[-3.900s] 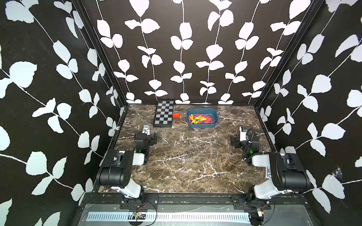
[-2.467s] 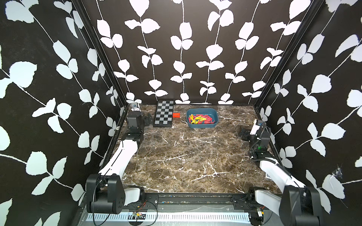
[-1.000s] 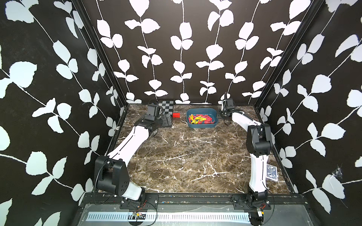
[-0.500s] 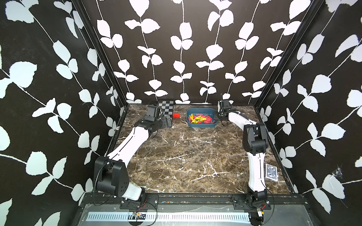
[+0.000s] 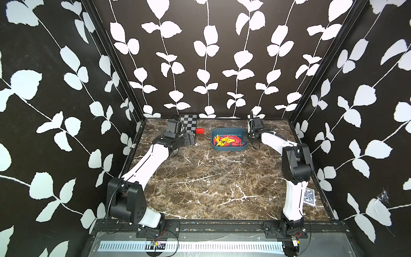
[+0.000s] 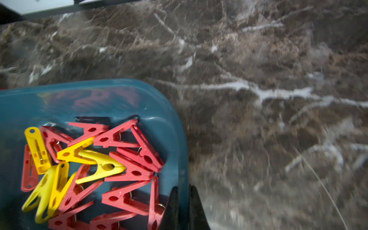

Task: Take the clothespins out of the storage box
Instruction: Move the storage box to the center of the board.

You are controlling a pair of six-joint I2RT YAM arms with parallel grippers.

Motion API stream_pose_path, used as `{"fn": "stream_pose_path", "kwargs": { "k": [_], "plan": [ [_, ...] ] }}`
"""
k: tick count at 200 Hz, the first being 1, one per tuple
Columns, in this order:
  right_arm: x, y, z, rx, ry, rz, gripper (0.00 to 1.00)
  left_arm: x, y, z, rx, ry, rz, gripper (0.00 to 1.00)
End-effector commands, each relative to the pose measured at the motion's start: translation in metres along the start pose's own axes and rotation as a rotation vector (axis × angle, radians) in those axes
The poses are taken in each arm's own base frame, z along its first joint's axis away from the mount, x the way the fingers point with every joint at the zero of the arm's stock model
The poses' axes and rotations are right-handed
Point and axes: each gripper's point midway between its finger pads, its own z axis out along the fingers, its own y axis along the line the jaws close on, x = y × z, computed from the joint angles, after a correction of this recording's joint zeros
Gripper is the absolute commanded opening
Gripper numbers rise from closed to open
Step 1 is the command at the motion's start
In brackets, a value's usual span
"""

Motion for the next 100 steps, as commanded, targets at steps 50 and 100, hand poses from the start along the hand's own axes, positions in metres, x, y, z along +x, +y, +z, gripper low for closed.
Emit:
{"fn": "stream_pose_path", "kwargs": {
  "k": [50,100],
  "plan": [
    [0.075,0.025,-0.06,-0.02,-0.025,0.07,0.0,0.005,-0.004,-0.005,0.038,0.016,0.018,0.99],
    [0.126,0.046,-0.08,-0.033,-0.008,0.061,0.0,0.007,-0.007,-0.007,0.057,0.028,0.025,0.99]
  ]
}}
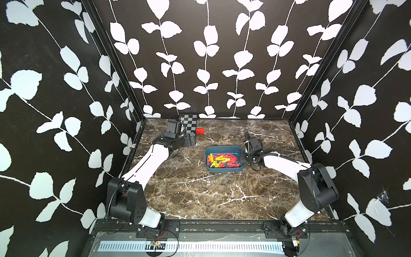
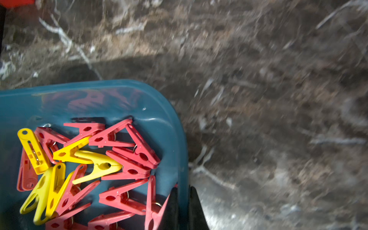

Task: Take the clothespins out of the storage box
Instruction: Move the storage box to the center of the board.

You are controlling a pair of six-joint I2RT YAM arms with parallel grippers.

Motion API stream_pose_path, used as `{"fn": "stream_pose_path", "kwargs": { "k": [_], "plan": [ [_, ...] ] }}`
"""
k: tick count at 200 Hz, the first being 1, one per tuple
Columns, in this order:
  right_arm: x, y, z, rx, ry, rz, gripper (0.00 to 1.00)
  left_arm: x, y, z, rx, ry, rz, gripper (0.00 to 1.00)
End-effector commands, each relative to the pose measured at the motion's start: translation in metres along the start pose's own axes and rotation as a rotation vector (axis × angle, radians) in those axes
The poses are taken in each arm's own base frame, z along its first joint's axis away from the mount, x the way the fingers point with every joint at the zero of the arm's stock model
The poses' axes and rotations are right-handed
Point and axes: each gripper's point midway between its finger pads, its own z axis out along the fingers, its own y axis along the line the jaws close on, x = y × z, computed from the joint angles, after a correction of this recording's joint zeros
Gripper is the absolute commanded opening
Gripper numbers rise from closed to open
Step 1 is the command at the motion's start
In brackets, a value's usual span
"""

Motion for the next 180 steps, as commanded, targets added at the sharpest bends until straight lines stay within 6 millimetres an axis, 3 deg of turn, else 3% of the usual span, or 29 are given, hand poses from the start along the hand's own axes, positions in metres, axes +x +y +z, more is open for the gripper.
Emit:
{"fn": "stream_pose_path", "kwargs": {
  "k": [1,29,65,128,154,180],
  "plan": [
    [0.003,0.01,-0.014,-0.015,-0.057,0.053,0.01,0.002,-0.002,-0.008,0.018,0.008,0.017,0.99],
    [0.03,0.018,-0.019,-0.041,-0.029,0.035,0.01,0.006,-0.002,-0.01,0.022,0.016,0.016,0.99],
    [0.05,0.017,-0.029,-0.034,-0.013,0.012,0.01,0.009,-0.002,-0.013,0.028,0.017,0.003,0.99],
    [0.067,0.003,-0.037,-0.012,-0.018,0.005,0.08,0.013,-0.002,-0.016,0.034,0.026,-0.007,0.99],
    [0.069,0.006,-0.035,-0.029,-0.016,0.002,0.18,0.016,-0.004,-0.016,0.045,0.032,-0.017,0.99],
    [0.069,0.007,-0.035,-0.03,-0.013,-0.002,0.18,0.019,-0.003,-0.017,0.044,0.034,-0.022,0.99]
  ]
}}
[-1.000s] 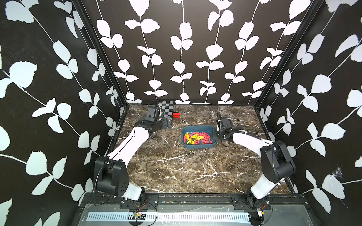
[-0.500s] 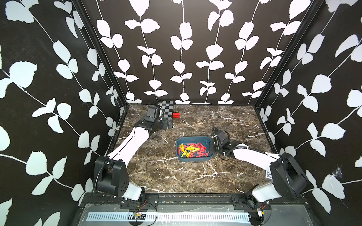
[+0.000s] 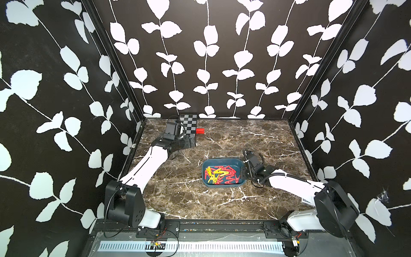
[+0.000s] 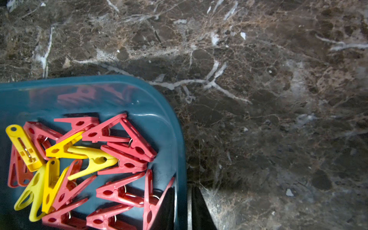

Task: Take the clothespins out of the storage box
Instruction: Move the storage box to the center of the board.

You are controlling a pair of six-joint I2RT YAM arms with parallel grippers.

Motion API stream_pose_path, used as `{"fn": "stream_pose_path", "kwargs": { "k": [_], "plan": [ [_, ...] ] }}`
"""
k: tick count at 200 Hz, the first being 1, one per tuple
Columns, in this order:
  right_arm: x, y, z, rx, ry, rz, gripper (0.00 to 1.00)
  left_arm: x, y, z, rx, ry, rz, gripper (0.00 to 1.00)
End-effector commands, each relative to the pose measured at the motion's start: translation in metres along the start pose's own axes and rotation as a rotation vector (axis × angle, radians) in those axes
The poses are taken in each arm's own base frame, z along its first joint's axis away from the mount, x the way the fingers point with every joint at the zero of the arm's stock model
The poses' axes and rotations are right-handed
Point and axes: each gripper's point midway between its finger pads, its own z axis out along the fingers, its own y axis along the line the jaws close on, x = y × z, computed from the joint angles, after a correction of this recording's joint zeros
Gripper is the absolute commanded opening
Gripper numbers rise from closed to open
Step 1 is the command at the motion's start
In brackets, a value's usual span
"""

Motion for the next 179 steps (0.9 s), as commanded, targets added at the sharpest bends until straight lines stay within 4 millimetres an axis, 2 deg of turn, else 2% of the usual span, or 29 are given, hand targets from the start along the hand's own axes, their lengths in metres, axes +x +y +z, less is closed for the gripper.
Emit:
{"fn": "stream_pose_path", "kwargs": {
  "k": [1,33,103,122,139,179],
  "plan": [
    [-0.005,0.003,-0.003,-0.011,-0.026,0.012,0.18,0.005,0.0,-0.011,0.011,-0.002,-0.01,0.99],
    [-0.006,0.004,-0.005,-0.017,-0.031,0.003,0.23,0.007,0.0,-0.013,0.014,-0.002,-0.015,0.99],
    [-0.009,0.007,-0.001,-0.013,-0.025,-0.009,0.25,0.012,0.001,-0.016,0.014,0.003,-0.017,0.99],
    [-0.01,0.009,0.001,-0.011,-0.024,-0.013,0.21,0.013,0.001,-0.016,0.011,0.007,-0.016,0.99],
    [-0.012,0.01,0.004,-0.003,-0.021,-0.016,0.13,0.013,0.001,-0.015,0.012,0.009,-0.018,0.99],
    [-0.021,0.001,0.01,0.07,-0.044,0.004,0.02,0.011,0.001,-0.012,0.014,0.011,-0.019,0.99]
  ]
}}
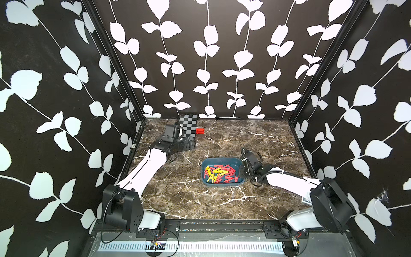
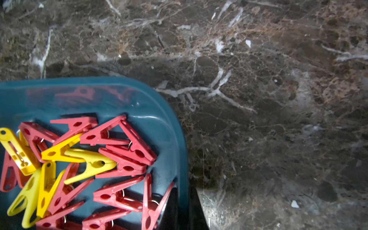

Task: Take the clothespins out of the storage box
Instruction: Move the storage box to the center of the board.

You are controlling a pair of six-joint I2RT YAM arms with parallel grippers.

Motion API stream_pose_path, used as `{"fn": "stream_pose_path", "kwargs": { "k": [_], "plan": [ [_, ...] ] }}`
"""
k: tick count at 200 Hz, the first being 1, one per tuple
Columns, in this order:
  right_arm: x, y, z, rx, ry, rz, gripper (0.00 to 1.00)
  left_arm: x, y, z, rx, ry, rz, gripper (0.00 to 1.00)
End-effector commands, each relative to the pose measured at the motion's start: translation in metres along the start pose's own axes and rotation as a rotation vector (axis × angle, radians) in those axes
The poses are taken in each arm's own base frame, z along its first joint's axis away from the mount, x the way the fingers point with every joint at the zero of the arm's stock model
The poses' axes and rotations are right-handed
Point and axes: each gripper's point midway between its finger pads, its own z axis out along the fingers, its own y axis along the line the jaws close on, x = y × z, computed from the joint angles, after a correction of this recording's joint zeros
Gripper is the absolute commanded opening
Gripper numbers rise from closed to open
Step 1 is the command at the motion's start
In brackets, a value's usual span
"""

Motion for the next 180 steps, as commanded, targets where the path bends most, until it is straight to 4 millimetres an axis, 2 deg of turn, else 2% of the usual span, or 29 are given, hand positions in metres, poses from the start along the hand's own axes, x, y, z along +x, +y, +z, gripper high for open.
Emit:
{"fn": "stream_pose_path", "kwargs": {
  "k": [1,84,104,106,124,147,173,175,180],
  "plan": [
    [-0.013,-0.003,0.002,0.051,-0.043,0.02,0.02,0.003,0.0,-0.004,0.007,0.007,-0.006,0.99],
    [-0.043,-0.008,0.024,0.062,-0.04,-0.004,0.03,-0.002,-0.002,0.0,0.009,0.014,-0.001,0.99],
    [-0.05,-0.004,0.023,0.043,-0.049,-0.019,0.06,-0.001,-0.003,0.0,0.011,0.015,0.002,0.99],
    [-0.046,-0.006,0.028,0.051,-0.033,-0.024,0.06,-0.002,-0.003,-0.001,0.012,0.015,0.003,0.99],
    [-0.046,-0.006,0.031,0.048,-0.018,-0.032,0.12,-0.001,-0.004,0.0,0.015,0.02,0.003,0.99],
    [-0.047,-0.007,0.03,0.037,-0.007,-0.033,0.34,0.0,-0.005,0.0,0.021,0.029,-0.002,0.99],
    [-0.049,-0.006,0.026,0.022,-0.006,-0.038,0.43,0.003,-0.007,0.0,0.03,0.038,-0.015,0.98],
    [-0.055,-0.003,0.019,0.009,-0.028,-0.036,0.44,0.003,-0.008,0.0,0.031,0.04,-0.016,0.98],
    [-0.058,-0.002,0.014,0.003,-0.039,-0.038,0.49,0.004,-0.009,0.001,0.036,0.044,-0.022,0.97]
  ]
}}
